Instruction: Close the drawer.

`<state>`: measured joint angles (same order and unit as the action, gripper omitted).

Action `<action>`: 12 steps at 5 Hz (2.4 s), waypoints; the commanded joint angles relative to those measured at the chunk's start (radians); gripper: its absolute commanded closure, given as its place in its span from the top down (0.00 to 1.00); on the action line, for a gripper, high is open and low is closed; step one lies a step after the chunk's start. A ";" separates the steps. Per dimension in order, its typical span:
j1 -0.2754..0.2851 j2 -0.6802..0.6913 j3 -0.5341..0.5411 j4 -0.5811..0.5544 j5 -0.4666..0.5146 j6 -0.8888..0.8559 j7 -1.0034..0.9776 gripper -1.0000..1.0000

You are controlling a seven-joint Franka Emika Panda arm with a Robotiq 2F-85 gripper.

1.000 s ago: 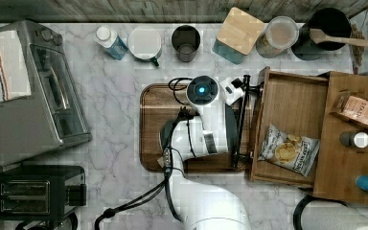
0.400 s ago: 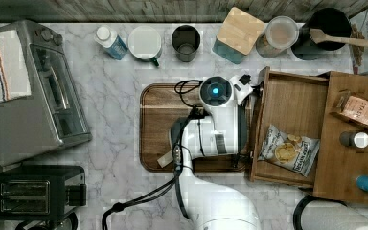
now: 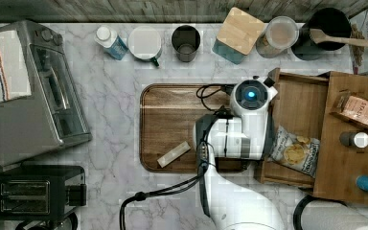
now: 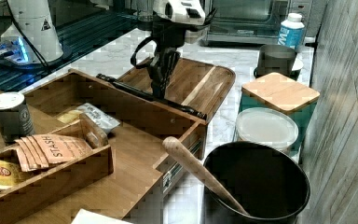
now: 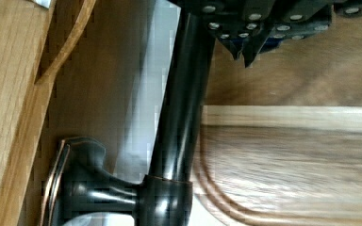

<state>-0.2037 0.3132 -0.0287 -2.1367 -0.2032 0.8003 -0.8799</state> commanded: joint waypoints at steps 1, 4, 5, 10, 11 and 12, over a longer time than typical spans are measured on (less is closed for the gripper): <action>-0.279 0.061 -0.124 0.237 0.133 -0.038 -0.274 0.00; -0.234 0.038 -0.262 0.257 -0.067 0.026 -0.158 0.00; -0.225 0.039 -0.271 0.256 -0.062 0.027 -0.161 0.00; -0.197 0.042 -0.302 0.256 -0.046 0.029 -0.171 0.00; -0.197 0.042 -0.302 0.256 -0.047 0.029 -0.170 0.00; -0.194 0.042 -0.305 0.256 -0.045 0.030 -0.171 0.00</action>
<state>-0.3030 0.4126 -0.1953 -2.0039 -0.2045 0.8115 -1.1025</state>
